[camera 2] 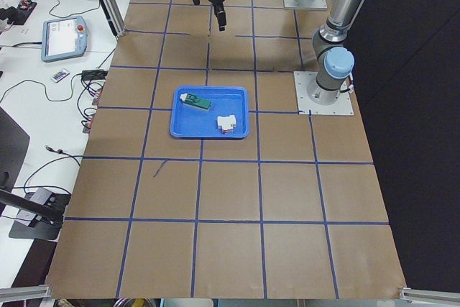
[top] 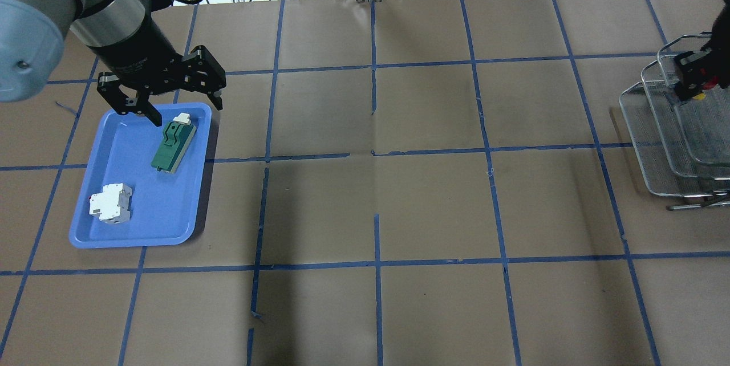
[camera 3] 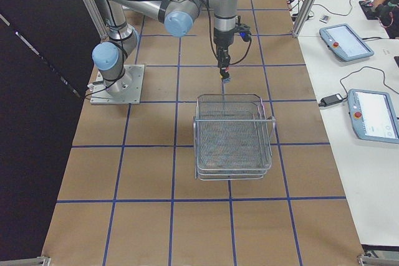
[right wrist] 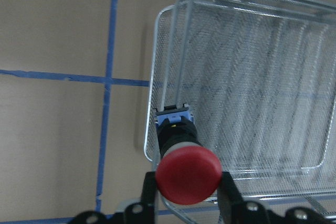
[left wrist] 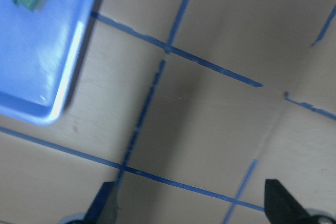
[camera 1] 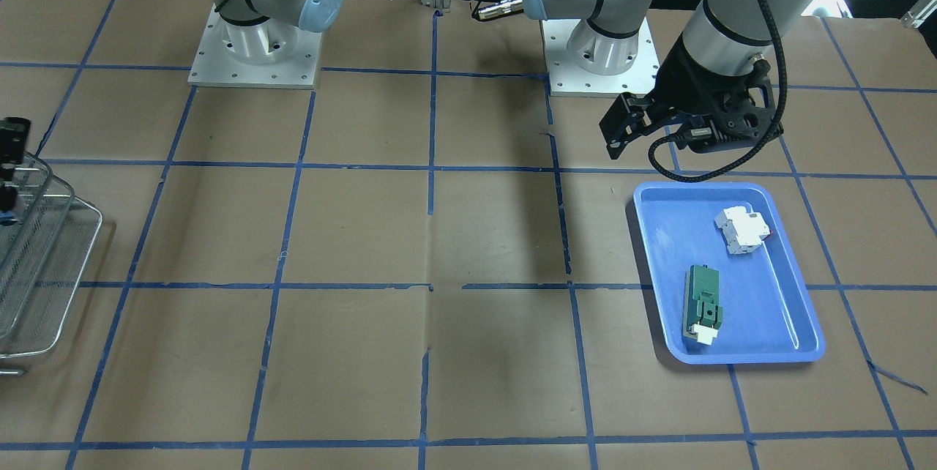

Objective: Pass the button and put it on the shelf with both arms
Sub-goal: 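Lower the button into the wire rack and open the right gripper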

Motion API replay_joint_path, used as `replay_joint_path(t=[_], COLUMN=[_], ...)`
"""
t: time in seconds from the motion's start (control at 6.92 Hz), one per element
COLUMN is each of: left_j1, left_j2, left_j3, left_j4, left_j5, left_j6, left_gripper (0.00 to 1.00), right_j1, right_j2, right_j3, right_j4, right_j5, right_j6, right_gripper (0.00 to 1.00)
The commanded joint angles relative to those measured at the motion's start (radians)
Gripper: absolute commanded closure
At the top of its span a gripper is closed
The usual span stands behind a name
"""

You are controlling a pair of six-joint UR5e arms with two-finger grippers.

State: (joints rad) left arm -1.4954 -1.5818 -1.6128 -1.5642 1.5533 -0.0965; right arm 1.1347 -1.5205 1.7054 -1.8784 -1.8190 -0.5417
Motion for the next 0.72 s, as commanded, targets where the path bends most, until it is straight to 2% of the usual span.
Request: replay_joint_path(t=[0.0, 0.14, 0.43, 0.58], left_j1=[-0.017, -0.043, -0.051, -0.052], left_j2=[0.003, -0.01, -0.015, -0.012], left_j3=[-0.002, 0.016, 0.027, 0.027], left_j4=[0.074, 0.078, 0.075, 0.075], left_j5=[0.065, 0.06, 0.031, 0.015], left_j6=[0.102, 0.086, 0.064, 0.034], left_gripper=[0.0, 0.0, 0.0, 0.0], right_j1=[-0.107, -0.155, -0.174, -0.174], right_j2=[0.061, 0.075, 0.089, 0.089], right_j3=[-0.018, -0.018, -0.029, -0.032], right_j4=[-0.005, -0.007, -0.004, -0.004], right_j5=[0.003, 0.06, 0.069, 0.085], right_j6=[-0.009, -0.014, -0.037, -0.04], right_gripper=[0.71, 0.58, 0.47, 0.34])
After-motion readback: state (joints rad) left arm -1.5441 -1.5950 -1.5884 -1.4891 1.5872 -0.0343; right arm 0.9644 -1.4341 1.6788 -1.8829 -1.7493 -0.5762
